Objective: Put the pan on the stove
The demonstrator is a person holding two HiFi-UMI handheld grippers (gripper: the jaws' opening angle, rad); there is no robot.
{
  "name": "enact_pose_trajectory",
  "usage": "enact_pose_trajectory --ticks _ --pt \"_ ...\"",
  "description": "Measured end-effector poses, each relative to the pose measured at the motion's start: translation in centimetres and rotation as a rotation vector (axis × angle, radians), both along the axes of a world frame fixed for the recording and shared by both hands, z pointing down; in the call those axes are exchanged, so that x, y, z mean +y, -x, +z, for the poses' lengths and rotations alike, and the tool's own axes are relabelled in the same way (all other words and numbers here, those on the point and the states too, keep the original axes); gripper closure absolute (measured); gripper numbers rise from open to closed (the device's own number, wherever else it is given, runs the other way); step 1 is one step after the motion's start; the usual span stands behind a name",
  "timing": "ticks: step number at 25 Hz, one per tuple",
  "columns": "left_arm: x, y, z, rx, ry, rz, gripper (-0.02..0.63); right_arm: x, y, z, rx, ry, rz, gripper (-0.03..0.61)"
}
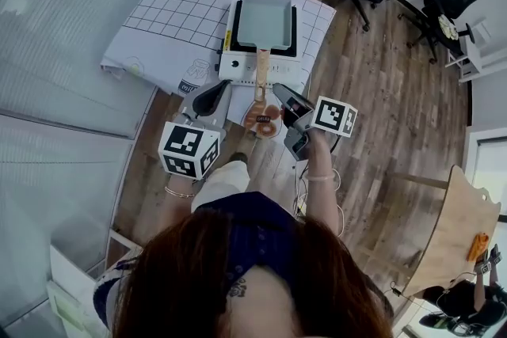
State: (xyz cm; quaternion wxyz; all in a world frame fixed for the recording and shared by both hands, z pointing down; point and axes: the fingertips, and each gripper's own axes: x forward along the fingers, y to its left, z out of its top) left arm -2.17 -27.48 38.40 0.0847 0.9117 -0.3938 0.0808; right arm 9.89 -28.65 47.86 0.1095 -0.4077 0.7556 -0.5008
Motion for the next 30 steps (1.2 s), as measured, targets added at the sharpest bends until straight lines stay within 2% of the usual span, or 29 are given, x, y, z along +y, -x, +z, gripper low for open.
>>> enact_pose_trajectory --ticks 14,22,30 --pt "4.1 -0.5 -1.0 0.009 -0.024 0.002 0.598 4.4 -0.2 -1.5 0.214 -0.063 0.022 0.514" --pt "7.2 -0.3 -1.4 0.013 -0.033 -0.006 0.598 7.4 -0.1 -2.5 0.299 -0.102 0.036 0.535" --pt "10.0 -0.1 -1.5 0.012 -0.040 -0.008 0.598 10.5 -0.2 -3.8 0.460 -0.178 0.079 0.565"
